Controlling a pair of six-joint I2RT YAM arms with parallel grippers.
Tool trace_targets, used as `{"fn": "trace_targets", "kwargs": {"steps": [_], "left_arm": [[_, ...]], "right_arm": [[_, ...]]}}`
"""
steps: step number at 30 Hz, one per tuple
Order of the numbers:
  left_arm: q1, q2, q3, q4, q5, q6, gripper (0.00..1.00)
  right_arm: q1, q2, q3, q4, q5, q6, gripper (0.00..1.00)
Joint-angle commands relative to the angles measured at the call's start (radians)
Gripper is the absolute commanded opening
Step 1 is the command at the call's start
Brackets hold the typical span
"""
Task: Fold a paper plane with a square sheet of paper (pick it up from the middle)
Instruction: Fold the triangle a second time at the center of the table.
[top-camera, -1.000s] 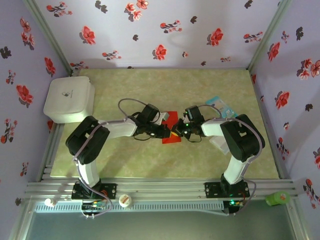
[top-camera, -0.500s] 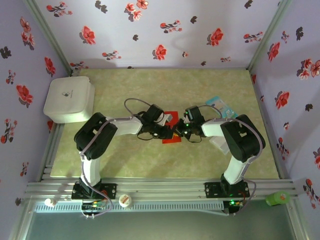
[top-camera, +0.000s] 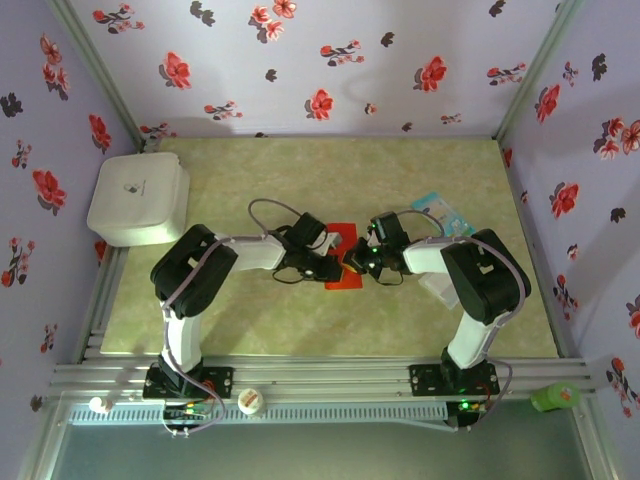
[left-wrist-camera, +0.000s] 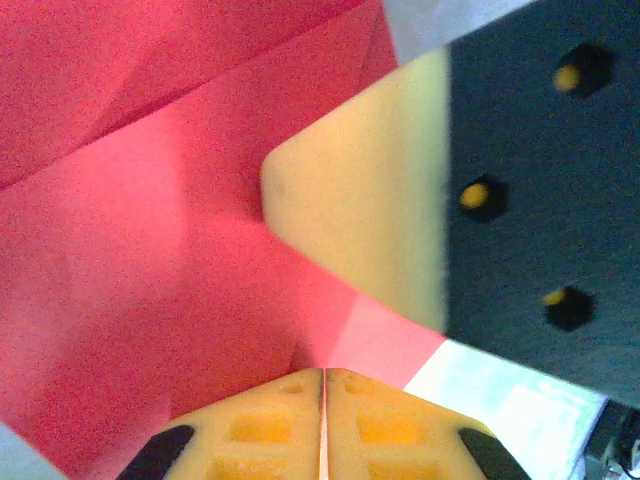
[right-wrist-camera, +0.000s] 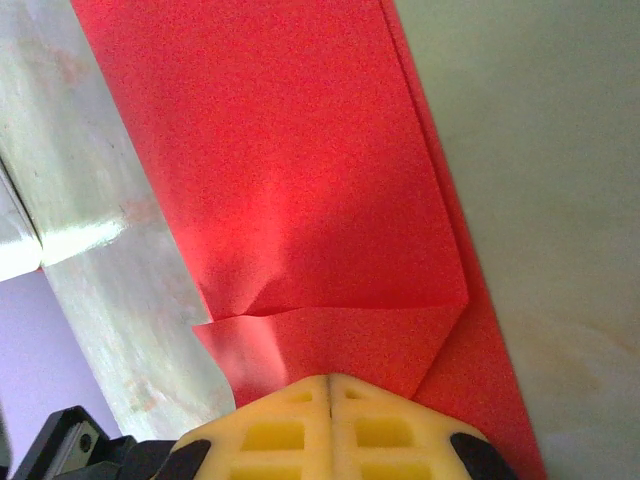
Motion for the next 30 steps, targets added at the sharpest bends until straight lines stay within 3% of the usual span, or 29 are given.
{"fn": "trace_targets", "kwargs": {"steps": [1,30], "left_arm": [[-0.005,-0.010,-0.028,-0.029,-0.023,0.027,0.10],[0.002,-0.257,-0.237,0.004,-0.043,0.022,0.08]], "right_arm": [[-0.006,0.017,-0.027,-0.108,0.087,-0.008,0.00],[-0.009,0.006,-0.022,-0.147,0.102,-0.026,0.00]]}}
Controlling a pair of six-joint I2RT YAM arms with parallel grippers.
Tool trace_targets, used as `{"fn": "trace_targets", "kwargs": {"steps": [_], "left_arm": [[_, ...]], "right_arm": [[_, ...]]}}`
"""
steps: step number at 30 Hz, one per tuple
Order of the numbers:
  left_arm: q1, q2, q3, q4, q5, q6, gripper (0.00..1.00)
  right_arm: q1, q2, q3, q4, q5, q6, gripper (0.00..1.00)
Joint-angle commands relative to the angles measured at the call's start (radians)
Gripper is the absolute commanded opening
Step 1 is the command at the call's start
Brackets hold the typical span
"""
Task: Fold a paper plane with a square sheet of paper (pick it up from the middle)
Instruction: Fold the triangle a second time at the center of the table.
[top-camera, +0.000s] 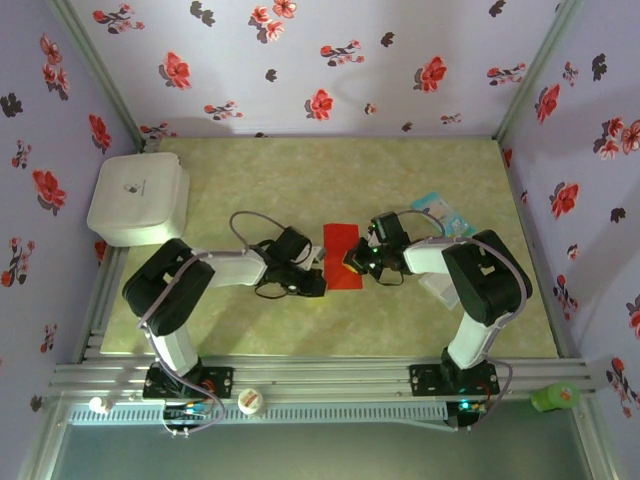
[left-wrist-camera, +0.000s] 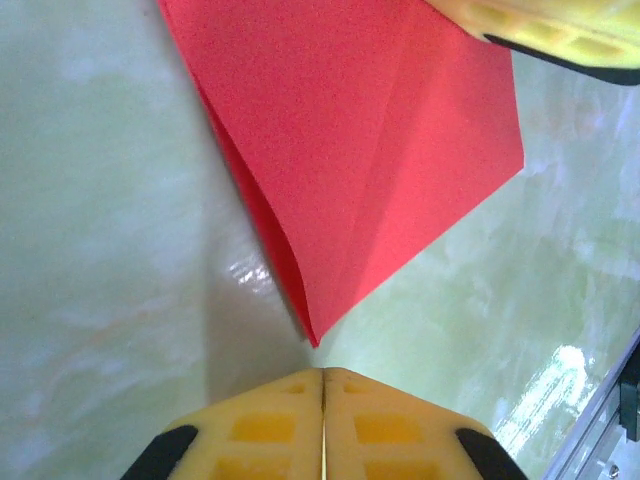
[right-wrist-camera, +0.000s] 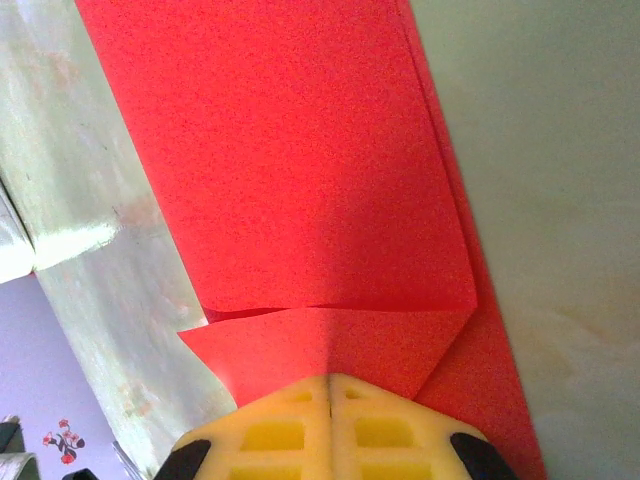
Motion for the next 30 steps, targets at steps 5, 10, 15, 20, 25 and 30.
{"fn": "trace_targets", "kwargs": {"steps": [5,10,15,20,25,30], "left_arm": [[0.029,-0.103,0.006,0.094,-0.005,-0.025,0.08],[0.045,0.012,0.092,0.136,0.038,-0.065,0.08],[0.045,0.098,0.139,0.141,0.047,-0.071,0.07],[0.044,0.146,0.150,0.134,0.057,-0.062,0.07],[0.041,0.182,0.131,0.067,0.031,-0.029,0.05],[0.039,0.176,0.062,0.058,-0.009,-0.020,0.05]], "right_arm": [[-0.010,0.014,-0.022,-0.111,0.080,-0.012,0.00],[-0.010,0.011,-0.022,-0.100,0.074,-0.005,0.00],[-0.009,0.015,-0.021,-0.095,0.069,-0.004,0.00],[-0.010,0.022,-0.021,-0.083,0.062,0.002,0.00],[-0.010,0.005,-0.014,-0.079,0.053,-0.002,0.00],[-0.007,-0.051,-0.007,-0.036,0.035,0.002,0.02]]}}
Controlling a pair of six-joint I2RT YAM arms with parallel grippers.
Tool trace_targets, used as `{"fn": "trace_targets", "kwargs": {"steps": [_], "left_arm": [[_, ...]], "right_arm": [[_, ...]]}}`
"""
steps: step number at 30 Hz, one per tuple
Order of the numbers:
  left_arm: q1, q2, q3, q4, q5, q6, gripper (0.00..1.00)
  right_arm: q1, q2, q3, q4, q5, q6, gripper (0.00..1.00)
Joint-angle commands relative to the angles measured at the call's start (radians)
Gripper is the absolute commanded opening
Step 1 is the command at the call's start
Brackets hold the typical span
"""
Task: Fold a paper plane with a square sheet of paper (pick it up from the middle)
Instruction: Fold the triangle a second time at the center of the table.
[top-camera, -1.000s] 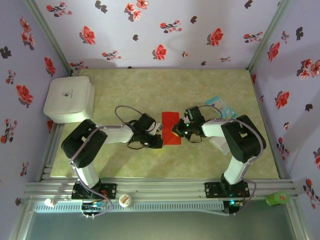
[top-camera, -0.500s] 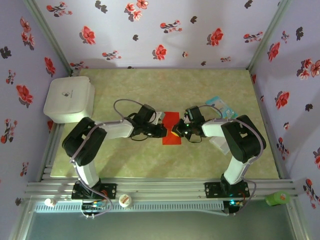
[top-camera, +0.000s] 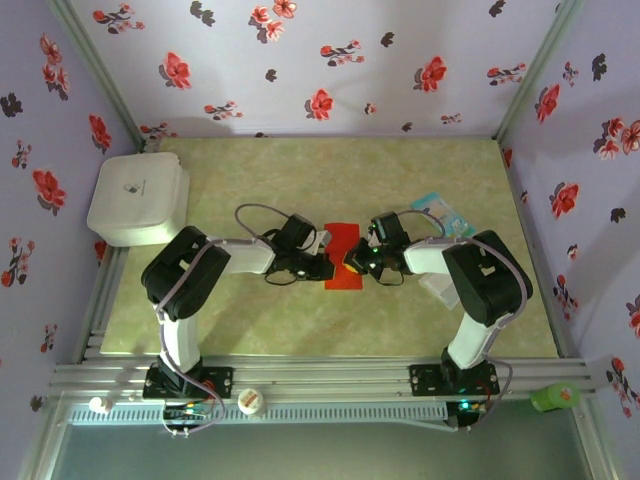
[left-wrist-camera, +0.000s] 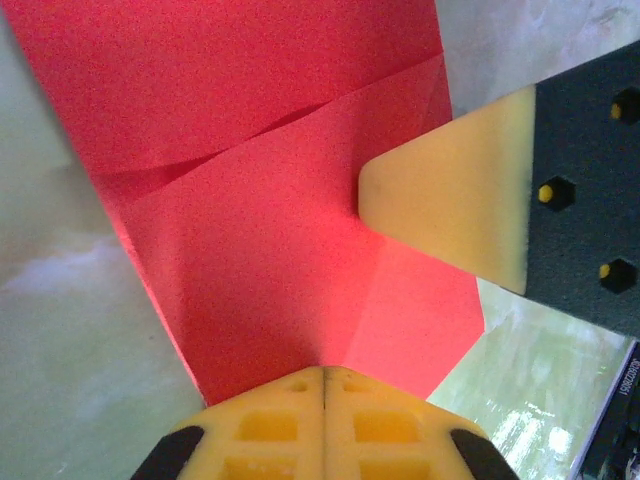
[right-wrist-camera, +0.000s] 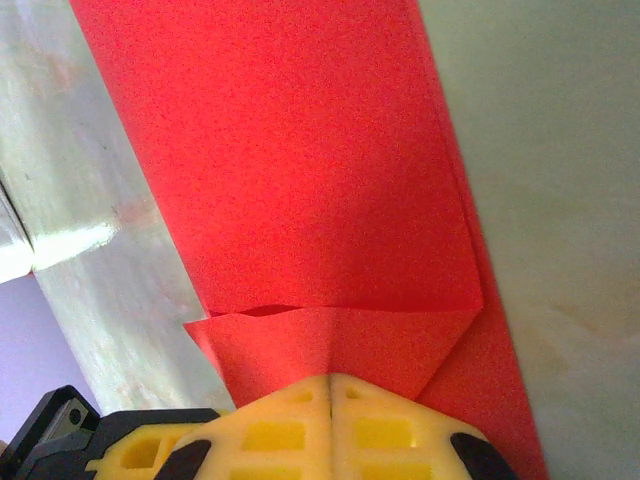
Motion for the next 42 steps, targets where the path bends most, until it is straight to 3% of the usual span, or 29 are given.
{"fn": "trace_targets", "kwargs": {"steps": [1,7,11,28,33,42], "left_arm": [[-0.003,0.020,-0.064,-0.067,-0.046,0.030,0.04],[-0.004,0.019,-0.051,-0.089,-0.056,0.049,0.03],[-0.004,0.015,-0.043,-0.092,-0.064,0.055,0.03],[-0.005,0.018,-0.057,-0.099,-0.067,0.074,0.00],[-0.005,0.016,-0.059,-0.096,-0.068,0.071,0.00],[-0.004,0.005,-0.058,-0.089,-0.071,0.065,0.00]], "right_arm": [[-0.005,-0.058,-0.009,-0.024,0.029,0.000,0.03],[0.027,-0.019,0.018,0.027,-0.059,-0.012,0.03],[0.031,0.024,0.024,-0.049,0.010,-0.042,0.02],[-0.143,0.044,0.058,-0.088,0.060,-0.100,0.02],[-0.144,0.003,0.102,-0.151,0.084,-0.140,0.03],[-0.077,-0.074,0.043,-0.013,-0.032,-0.084,0.03]]}}
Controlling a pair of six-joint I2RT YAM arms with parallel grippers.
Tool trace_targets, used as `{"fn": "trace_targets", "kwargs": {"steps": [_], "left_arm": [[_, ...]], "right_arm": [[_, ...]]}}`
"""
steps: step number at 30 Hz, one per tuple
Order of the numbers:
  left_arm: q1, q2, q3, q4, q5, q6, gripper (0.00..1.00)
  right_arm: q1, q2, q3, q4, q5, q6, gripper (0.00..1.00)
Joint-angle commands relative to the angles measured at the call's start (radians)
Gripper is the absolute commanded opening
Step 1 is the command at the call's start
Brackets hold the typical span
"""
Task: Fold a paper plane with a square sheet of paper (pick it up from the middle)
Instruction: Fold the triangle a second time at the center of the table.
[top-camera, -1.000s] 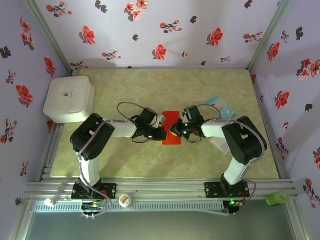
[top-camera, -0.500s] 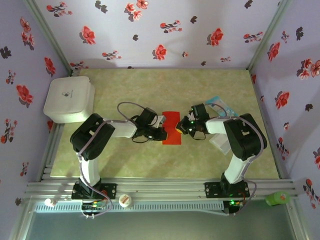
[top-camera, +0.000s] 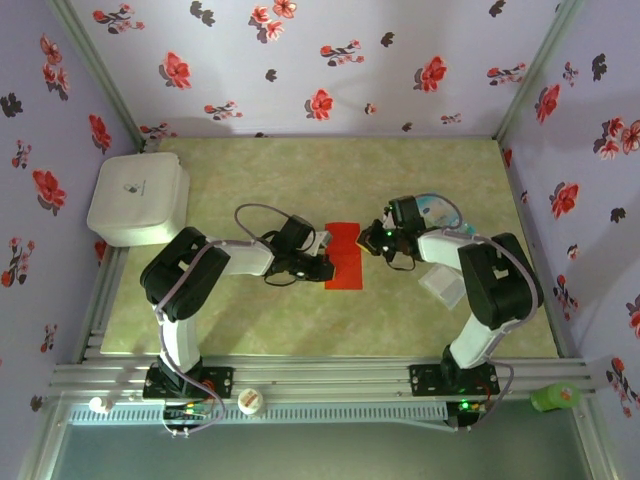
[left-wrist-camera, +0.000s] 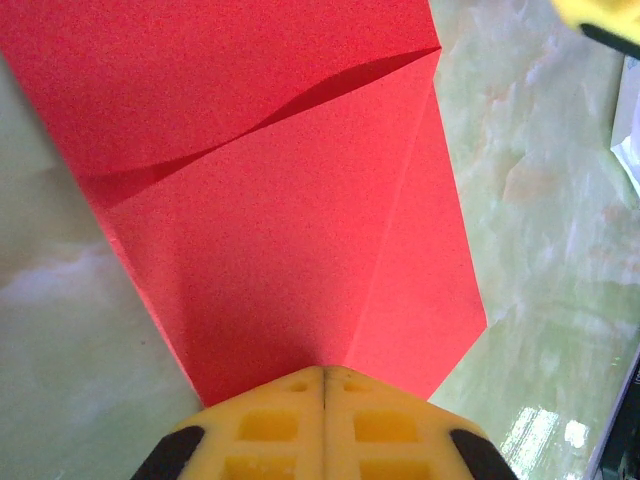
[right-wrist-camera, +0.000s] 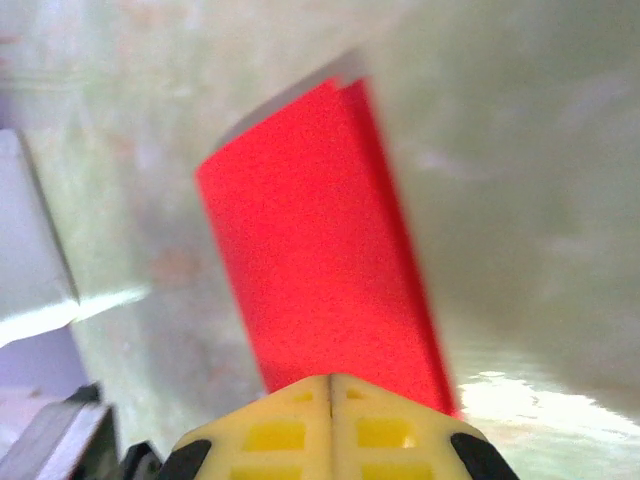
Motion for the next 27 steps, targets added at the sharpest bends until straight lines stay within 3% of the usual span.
{"fn": "trace_targets", "kwargs": {"steps": [1,6,18,27], "left_arm": [[-0.003,0.009,-0.040,-0.117,-0.064,0.017,0.00],[-0.004,-0.002,-0.041,-0.099,-0.064,0.002,0.00],[-0.003,-0.110,0.054,-0.157,-0.044,-0.035,0.07],[-0.037,-0.005,0.189,-0.178,0.004,-0.080,0.03]], "right_arm": [[0.037,-0.014,-0.028,0.028,-0.038,0.013,0.03],[0.043,0.046,-0.051,0.065,-0.047,0.039,0.01],[0.025,0.096,-0.089,-0.033,0.044,0.019,0.00],[0.026,0.086,-0.091,-0.038,0.043,0.024,0.00]]}}
